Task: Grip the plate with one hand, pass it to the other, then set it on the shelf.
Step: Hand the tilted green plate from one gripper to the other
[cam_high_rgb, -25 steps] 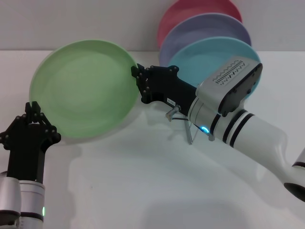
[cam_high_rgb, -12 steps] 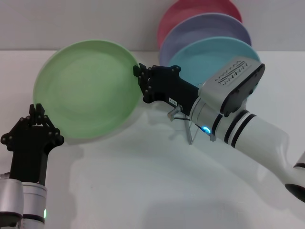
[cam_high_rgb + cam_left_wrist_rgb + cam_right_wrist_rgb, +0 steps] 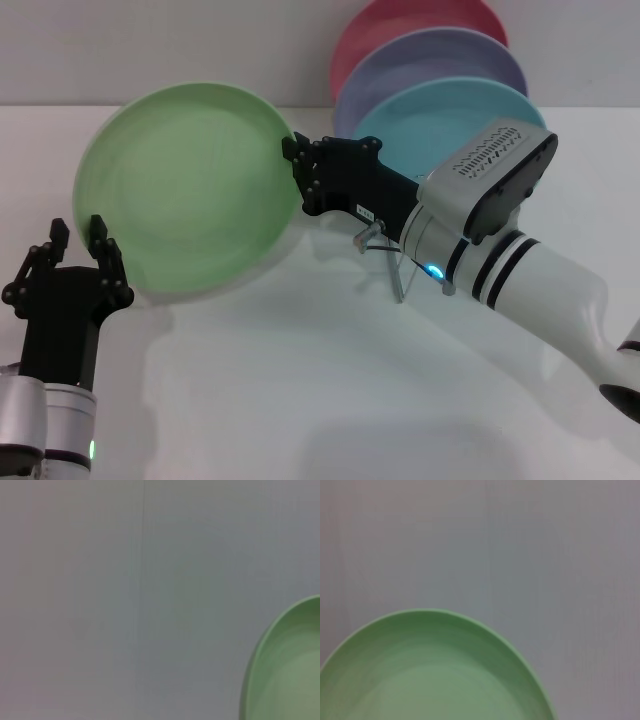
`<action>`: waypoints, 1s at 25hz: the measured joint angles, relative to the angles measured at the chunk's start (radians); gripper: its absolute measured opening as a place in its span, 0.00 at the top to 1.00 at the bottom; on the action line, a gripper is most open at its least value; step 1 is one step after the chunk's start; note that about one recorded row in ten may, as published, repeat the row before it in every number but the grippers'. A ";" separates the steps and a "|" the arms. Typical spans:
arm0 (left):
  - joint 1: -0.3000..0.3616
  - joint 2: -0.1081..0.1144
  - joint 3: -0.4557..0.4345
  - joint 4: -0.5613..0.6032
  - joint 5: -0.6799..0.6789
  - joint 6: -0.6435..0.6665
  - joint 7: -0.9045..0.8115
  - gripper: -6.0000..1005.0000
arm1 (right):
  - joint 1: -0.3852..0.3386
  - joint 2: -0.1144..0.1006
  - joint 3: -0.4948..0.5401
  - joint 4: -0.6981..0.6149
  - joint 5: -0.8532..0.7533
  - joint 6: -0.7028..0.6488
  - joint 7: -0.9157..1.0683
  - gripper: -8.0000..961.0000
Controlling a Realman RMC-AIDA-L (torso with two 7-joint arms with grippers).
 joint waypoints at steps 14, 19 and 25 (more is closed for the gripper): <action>0.041 0.005 0.001 0.041 0.146 0.079 -0.131 0.50 | 0.002 0.000 0.013 -0.001 0.000 0.000 -0.015 0.97; 0.061 0.008 0.009 0.110 0.217 0.162 -0.245 0.35 | 0.001 0.000 0.017 0.003 0.000 -0.014 -0.039 0.97; 0.073 0.007 0.009 0.239 0.268 0.250 -0.456 0.19 | -0.008 0.000 0.027 0.022 0.000 -0.057 -0.091 0.97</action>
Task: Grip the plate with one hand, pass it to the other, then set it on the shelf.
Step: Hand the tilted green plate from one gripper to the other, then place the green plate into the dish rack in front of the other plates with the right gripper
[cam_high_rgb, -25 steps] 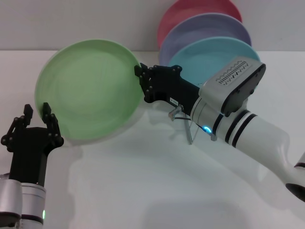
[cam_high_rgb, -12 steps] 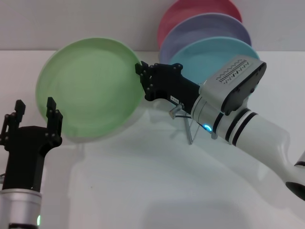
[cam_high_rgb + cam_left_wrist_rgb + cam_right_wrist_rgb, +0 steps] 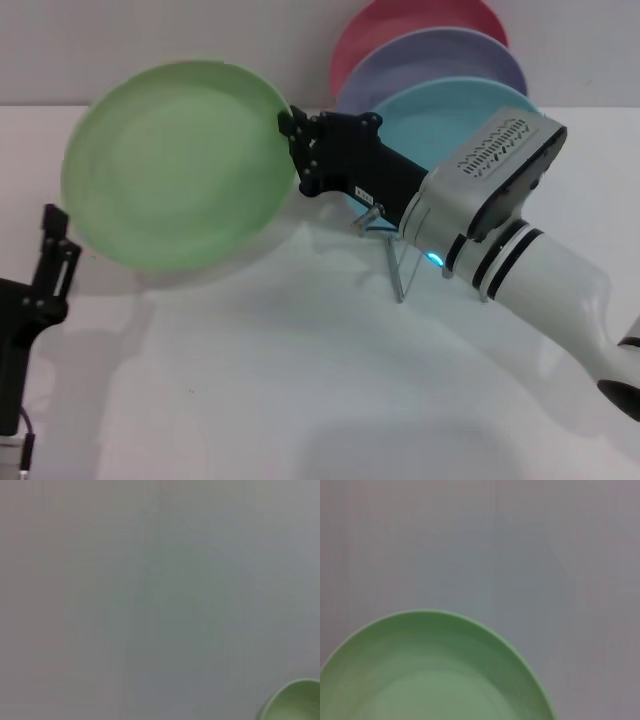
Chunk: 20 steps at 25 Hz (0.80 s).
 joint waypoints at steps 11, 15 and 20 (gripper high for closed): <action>-0.009 0.002 -0.047 0.044 -0.005 0.028 -0.012 0.17 | -0.200 -0.031 0.063 0.280 -0.020 -0.054 -0.232 0.97; -0.019 0.002 -0.105 0.076 -0.008 0.018 -0.011 0.17 | -0.274 -0.055 0.074 0.352 -0.047 -0.086 -0.239 0.97; -0.038 -0.001 -0.153 0.111 -0.010 -0.008 -0.011 0.17 | -0.401 -0.083 0.108 0.461 -0.106 -0.116 -0.242 0.97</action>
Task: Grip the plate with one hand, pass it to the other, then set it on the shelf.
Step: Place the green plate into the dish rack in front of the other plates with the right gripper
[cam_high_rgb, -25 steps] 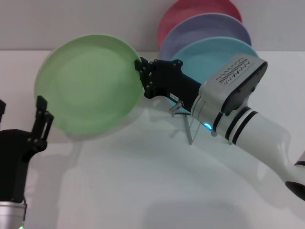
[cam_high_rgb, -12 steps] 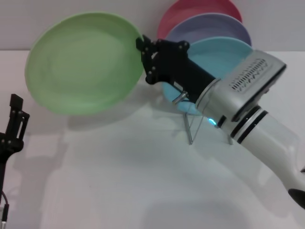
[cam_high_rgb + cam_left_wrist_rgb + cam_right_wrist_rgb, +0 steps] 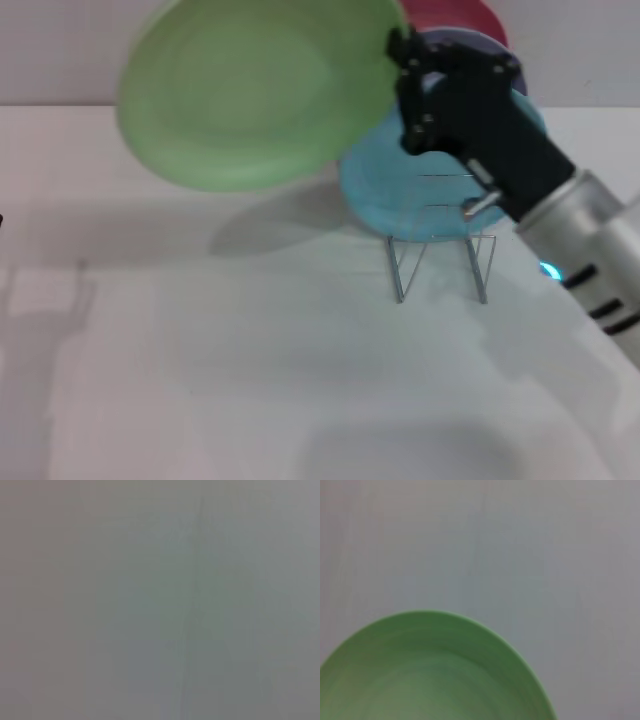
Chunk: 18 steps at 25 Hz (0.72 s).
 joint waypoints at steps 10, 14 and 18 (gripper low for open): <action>-0.029 -0.002 -0.036 0.015 -0.001 -0.060 -0.001 0.17 | -0.214 0.048 0.060 0.121 -0.045 -0.062 -0.177 0.98; -0.036 0.000 -0.030 0.015 0.004 -0.105 -0.001 0.17 | -0.259 0.064 0.065 0.128 -0.045 -0.094 -0.221 0.98; -0.038 0.002 -0.027 0.015 0.005 -0.130 -0.001 0.17 | -0.294 0.065 0.065 0.117 -0.045 -0.105 -0.223 0.98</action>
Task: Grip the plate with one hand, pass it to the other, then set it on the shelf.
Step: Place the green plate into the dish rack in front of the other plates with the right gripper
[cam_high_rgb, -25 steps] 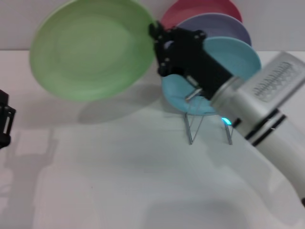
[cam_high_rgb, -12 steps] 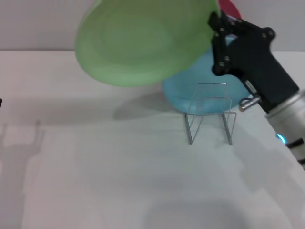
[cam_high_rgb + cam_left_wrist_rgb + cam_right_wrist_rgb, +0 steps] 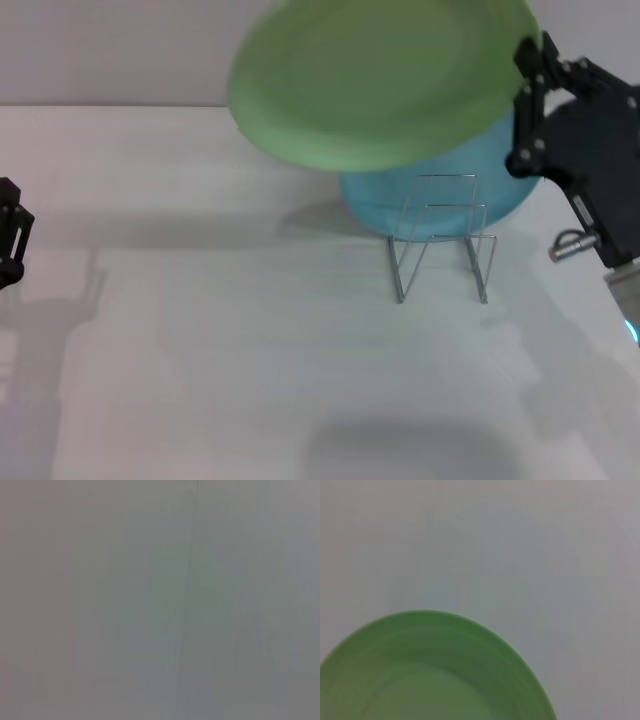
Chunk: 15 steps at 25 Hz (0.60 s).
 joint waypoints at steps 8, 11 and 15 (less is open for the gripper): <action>0.002 0.003 0.001 0.005 0.002 0.004 0.000 0.17 | -0.049 -0.004 -0.003 -0.080 0.000 -0.102 -0.010 0.98; 0.001 0.003 0.001 0.007 0.006 0.004 0.000 0.17 | -0.050 -0.003 -0.001 -0.109 0.000 -0.121 -0.030 0.97; 0.000 0.003 -0.001 0.011 0.024 0.005 0.000 0.17 | -0.050 -0.002 0.005 -0.154 0.000 -0.154 -0.064 0.97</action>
